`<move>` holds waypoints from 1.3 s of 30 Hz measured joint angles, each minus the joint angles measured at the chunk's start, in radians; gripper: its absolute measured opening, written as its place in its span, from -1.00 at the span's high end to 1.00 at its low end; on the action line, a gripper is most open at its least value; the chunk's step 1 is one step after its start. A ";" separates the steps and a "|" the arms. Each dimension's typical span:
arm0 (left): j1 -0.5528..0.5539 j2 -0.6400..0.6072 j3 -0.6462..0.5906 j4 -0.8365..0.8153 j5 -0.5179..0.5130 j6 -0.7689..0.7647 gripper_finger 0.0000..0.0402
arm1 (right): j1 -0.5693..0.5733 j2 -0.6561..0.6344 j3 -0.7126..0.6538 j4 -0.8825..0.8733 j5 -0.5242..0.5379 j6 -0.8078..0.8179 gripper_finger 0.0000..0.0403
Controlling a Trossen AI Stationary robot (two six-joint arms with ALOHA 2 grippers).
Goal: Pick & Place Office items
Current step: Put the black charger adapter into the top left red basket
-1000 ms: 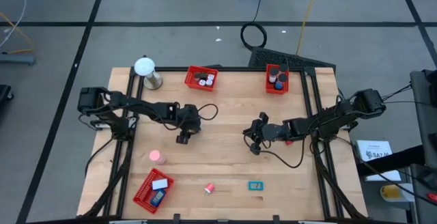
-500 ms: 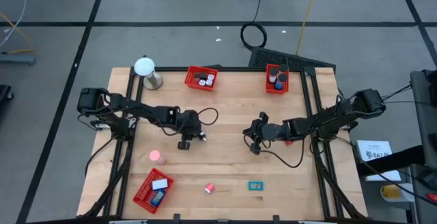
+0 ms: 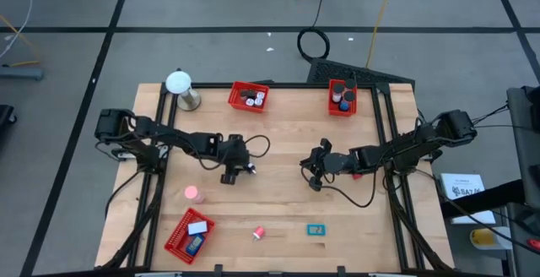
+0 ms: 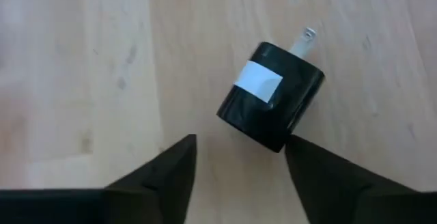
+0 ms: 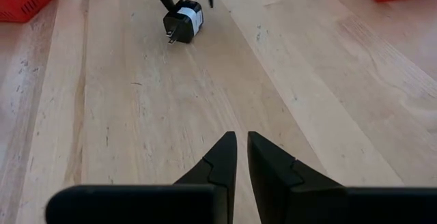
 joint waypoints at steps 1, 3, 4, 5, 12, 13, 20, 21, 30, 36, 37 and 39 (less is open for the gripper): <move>0.005 0.000 0.000 0.016 0.023 0.010 -0.23 | 0.000 0.000 0.000 0.000 0.000 0.000 0.84; 0.011 0.000 0.000 0.056 0.082 0.041 -0.32 | 0.000 0.000 0.000 0.000 0.000 0.000 0.84; 0.010 0.005 0.000 0.085 0.101 0.052 -0.35 | 0.000 0.000 0.000 0.000 0.000 0.000 0.84; 0.006 0.010 0.000 0.116 0.111 0.057 -0.37 | 0.000 0.000 0.000 0.000 0.000 0.000 0.84; -0.008 0.033 0.002 0.129 0.124 0.078 -0.26 | 0.000 0.000 0.000 0.000 0.000 0.000 0.84; -0.008 0.041 0.002 0.133 0.126 0.076 -0.21 | 0.000 0.000 0.000 0.000 0.000 -0.003 0.84; -0.021 0.056 0.002 0.100 0.116 0.032 0.11 | 0.001 0.000 0.000 0.000 0.000 -0.004 0.84; -0.025 0.055 0.002 0.102 0.115 0.025 0.17 | 0.002 0.000 0.000 -0.001 0.000 -0.004 0.84; -0.047 0.049 -0.129 0.564 0.139 -0.197 0.27 | 0.006 0.000 0.000 0.011 -0.002 -0.008 0.84; -0.049 0.048 -0.272 1.029 0.056 -0.305 0.27 | -0.002 0.000 0.008 0.035 -0.003 0.015 0.83; -0.051 0.048 -0.284 1.079 0.047 -0.316 0.27 | -0.008 0.000 0.020 0.035 -0.010 0.018 0.82; -0.054 0.048 -0.297 1.147 0.032 -0.330 0.27 | -0.022 0.002 0.049 0.039 -0.039 -0.003 0.77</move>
